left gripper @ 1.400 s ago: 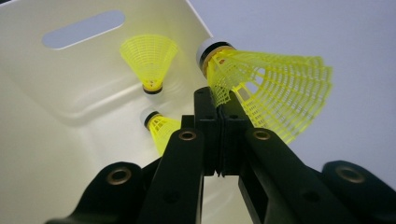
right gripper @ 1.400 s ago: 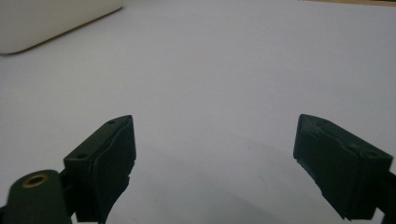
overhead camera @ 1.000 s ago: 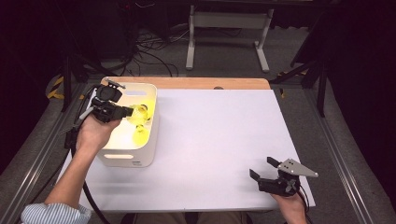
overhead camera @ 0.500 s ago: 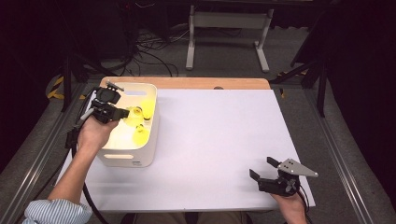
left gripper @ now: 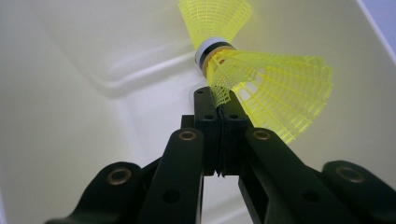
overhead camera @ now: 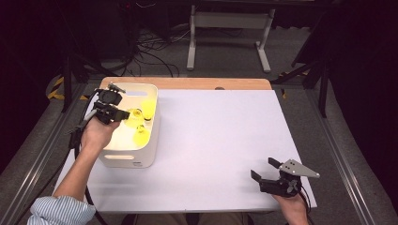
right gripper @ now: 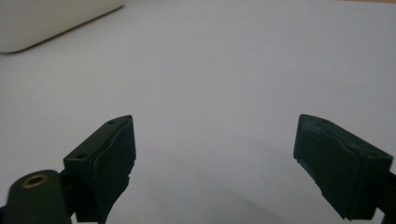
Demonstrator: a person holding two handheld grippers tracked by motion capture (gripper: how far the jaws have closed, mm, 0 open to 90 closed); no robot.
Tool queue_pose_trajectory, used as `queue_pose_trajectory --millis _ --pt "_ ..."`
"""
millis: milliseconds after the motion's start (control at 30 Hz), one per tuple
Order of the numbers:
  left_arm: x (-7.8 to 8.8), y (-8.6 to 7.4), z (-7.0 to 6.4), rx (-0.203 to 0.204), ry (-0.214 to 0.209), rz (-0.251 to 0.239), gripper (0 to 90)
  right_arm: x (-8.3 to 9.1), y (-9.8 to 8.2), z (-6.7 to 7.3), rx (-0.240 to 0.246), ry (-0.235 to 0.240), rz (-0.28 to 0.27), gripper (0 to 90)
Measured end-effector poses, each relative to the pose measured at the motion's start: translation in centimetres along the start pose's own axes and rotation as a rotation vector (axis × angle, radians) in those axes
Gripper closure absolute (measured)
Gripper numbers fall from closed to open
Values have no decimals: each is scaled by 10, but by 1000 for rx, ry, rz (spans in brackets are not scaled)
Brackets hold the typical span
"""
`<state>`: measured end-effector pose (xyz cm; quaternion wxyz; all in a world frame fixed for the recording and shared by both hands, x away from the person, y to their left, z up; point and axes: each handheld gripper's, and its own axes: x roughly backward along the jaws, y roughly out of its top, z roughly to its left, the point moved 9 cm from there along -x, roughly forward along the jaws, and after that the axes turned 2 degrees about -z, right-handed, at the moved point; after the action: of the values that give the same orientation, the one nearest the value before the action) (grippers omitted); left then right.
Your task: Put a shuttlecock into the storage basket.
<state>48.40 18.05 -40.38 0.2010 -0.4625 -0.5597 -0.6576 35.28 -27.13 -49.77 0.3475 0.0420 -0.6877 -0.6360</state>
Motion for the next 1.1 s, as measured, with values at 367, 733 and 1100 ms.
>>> queue_pose_trajectory --millis 367,733,1100 --pt "-13 2 2 6 4 24 888 0 0 0 0 -1 -1 135" --pt "-23 2 1 7 4 48 888 0 0 -1 -2 1 0 134" --pt "-34 1 4 7 19 85 888 0 0 -1 -5 5 2 135"
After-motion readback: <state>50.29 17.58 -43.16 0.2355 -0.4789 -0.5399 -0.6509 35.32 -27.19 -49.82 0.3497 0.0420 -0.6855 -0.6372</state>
